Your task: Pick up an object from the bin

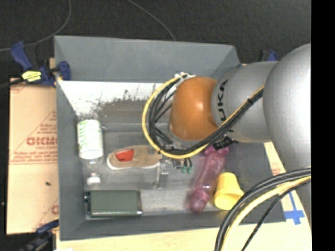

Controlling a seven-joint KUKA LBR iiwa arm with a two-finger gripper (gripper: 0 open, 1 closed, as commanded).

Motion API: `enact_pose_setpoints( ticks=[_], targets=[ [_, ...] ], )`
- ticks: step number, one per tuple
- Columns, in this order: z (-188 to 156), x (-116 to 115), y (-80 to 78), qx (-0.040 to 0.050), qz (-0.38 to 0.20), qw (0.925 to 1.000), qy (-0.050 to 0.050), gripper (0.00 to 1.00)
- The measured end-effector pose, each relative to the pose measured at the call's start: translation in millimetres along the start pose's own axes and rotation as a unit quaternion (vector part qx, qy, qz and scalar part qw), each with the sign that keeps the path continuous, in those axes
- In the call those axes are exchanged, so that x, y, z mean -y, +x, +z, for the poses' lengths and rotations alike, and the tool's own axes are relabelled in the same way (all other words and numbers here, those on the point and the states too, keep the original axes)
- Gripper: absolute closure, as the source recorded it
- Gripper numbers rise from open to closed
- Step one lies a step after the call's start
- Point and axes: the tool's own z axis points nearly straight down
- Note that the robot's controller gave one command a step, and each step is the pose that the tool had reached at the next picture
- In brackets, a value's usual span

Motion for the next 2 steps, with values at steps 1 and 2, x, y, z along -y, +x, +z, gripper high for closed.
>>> enact_pose_setpoints(
  ticks=[1,2],
  targets=[
    [22.1,-23.9,-41.1,0.0067,-0.047,0.9989,-0.001,1.0],
    [22.1,-24.1,-41.1,0.0067,-0.046,0.9989,-0.002,1.0]
  ],
)
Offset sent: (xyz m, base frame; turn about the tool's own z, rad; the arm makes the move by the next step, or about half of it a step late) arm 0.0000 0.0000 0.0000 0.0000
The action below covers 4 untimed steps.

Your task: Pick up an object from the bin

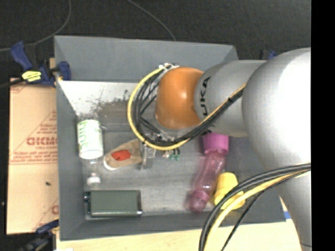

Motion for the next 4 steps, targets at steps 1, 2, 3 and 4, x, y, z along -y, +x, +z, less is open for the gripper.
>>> enact_pose_setpoints(
  ticks=[1,2,3,4],
  targets=[
    [-37.4,-3.4,-9.5,0.0028,-0.001,1.0,0.0,1.0],
    [-40.1,6.8,-25.0,0.0022,-0.012,0.9999,0.001,1.0],
    [-12.2,-10.7,-34.0,0.0029,0.004,1.0,0.001,1.0],
    [-1.4,-32.9,-52.8,0.0044,0.007,1.0,0.001,1.0]
  ],
)
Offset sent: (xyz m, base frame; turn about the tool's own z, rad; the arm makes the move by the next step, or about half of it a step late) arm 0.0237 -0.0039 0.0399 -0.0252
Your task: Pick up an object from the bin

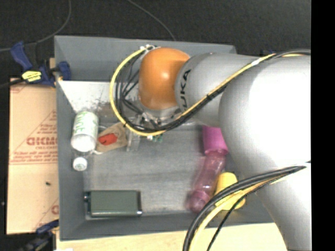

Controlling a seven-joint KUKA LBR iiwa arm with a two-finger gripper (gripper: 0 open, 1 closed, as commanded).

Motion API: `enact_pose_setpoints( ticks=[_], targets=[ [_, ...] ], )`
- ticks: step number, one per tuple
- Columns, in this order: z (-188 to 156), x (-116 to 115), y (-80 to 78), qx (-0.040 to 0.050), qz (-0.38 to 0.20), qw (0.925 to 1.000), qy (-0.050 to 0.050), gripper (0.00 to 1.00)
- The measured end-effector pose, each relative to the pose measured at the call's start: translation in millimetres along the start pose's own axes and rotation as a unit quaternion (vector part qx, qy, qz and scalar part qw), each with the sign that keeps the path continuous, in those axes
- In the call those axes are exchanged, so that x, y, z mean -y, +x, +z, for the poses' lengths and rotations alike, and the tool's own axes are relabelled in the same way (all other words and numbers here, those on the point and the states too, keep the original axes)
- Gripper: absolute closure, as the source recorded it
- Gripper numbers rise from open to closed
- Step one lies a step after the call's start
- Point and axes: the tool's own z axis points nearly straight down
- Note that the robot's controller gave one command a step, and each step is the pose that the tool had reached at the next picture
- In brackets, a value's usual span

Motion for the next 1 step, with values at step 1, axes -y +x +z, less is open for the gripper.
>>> enact_pose_setpoints(
  ticks=[1],
  targets=[
    [-92.4,26.9,10.6,0.0013,0.015,0.9999,0.0,1.0]
  ],
)
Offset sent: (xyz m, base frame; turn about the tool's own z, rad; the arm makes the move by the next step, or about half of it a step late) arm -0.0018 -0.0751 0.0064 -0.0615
